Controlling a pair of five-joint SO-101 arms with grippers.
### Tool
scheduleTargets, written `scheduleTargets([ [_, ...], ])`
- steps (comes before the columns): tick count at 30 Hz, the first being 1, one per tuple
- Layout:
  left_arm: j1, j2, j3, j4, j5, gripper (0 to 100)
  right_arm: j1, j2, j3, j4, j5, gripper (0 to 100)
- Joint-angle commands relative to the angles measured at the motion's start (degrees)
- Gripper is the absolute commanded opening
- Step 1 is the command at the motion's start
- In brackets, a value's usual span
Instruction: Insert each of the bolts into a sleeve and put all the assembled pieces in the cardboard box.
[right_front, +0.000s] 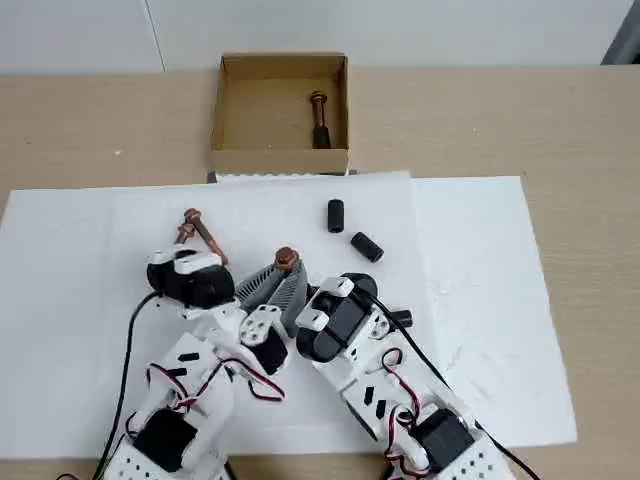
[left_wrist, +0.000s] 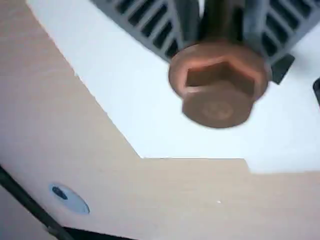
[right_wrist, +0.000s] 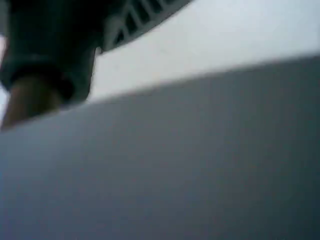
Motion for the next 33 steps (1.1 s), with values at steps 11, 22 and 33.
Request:
scheduleTargets([
  [11,2.2,-0.44,-0.66,9.14,-3.78,0,-0.31,-0.84,-3.69,-1.45,0.44,0.3],
  [22,4.84,-0.44,-0.75,8.7,-3.78,2,-0.31,-0.84,-4.22,-1.45,0.44,0.3],
  [33,4.4,-0.44,-1.54,8.88,-5.1,18,-0.31,-0.84,-4.04,-1.19,0.44,0.3],
])
